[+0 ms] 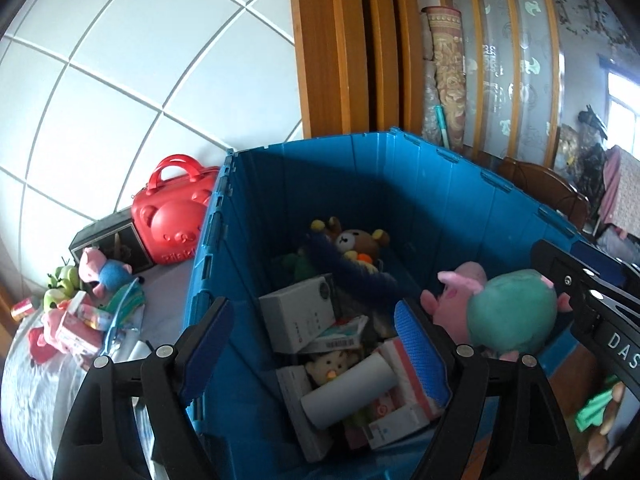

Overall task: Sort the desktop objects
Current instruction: 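Open the left tool to drop the box while the right tool releases the roller into the bin, then withdraw both tools from the bin back over the table, then close the left tool on the black bag roll while the right tool grips the clear floss-pick box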

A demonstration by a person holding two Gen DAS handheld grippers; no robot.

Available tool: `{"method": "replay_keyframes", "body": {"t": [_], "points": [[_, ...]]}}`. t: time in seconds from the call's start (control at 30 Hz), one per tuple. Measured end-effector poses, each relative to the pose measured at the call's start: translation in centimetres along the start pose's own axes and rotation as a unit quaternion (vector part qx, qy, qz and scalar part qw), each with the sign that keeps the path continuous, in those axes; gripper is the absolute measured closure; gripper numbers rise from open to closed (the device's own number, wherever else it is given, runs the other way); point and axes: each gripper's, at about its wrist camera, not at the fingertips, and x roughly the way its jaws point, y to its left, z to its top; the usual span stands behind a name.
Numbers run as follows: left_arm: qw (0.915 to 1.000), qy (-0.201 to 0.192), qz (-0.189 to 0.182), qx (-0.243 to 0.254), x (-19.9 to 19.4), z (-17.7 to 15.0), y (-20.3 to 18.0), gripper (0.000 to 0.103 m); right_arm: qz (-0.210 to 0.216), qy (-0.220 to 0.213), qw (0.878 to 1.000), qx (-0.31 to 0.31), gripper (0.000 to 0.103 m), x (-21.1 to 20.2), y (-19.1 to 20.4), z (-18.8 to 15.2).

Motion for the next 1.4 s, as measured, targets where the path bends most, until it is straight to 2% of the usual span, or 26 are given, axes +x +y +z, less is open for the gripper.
{"method": "replay_keyframes", "body": {"t": [0.27,0.43,0.57,0.67,0.83,0.93,1.07,1.17,1.3,1.4], "points": [[0.9998,-0.016,0.007,-0.01,-2.4,-1.3,2.1,0.02,0.011,0.006,1.0,-0.009,0.04,-1.2,1.8,-1.0],[0.9992,-0.026,0.018,-0.024,-4.3,-2.3,4.9,0.02,0.033,-0.003,0.999,-0.022,0.039,-2.3,4.8,-1.3],[0.9982,-0.033,0.034,-0.038,-5.9,-3.3,8.1,0.02,0.056,-0.008,0.998,-0.036,0.038,-3.3,9.3,-2.2],[0.9973,-0.035,0.045,-0.047,-6.9,-4.3,11.0,0.02,0.074,-0.012,0.996,-0.047,0.031,-4.0,12.8,-2.8],[0.995,-0.031,0.07,-0.064,-8.5,-6.6,17.2,0.02,0.103,-0.018,0.992,-0.065,0.03,-5.1,18.7,-4.0],[0.9931,-0.021,0.092,-0.07,-9.1,-8.6,21.7,0.02,0.121,-0.019,0.99,-0.076,0.021,-5.8,22.4,-4.9],[0.9897,0.007,0.121,-0.077,-9.1,-11.9,27.6,0.02,0.144,-0.005,0.986,-0.087,0.021,-5.9,28.0,-7.5],[0.9882,0.034,0.129,-0.074,-8.4,-14.5,31.1,0.02,0.153,0.015,0.984,-0.084,0.021,-5.3,31.6,-10.2],[0.9866,0.076,0.124,-0.073,-6.7,-17.9,33.7,0.02,0.136,0.062,0.986,-0.074,0.021,-3.3,34.3,-14.4],[0.9861,0.108,0.106,-0.069,-4.8,-19.7,34.0,0.02,0.106,0.105,0.986,-0.072,0.021,-1.3,34.8,-17.4]]}}
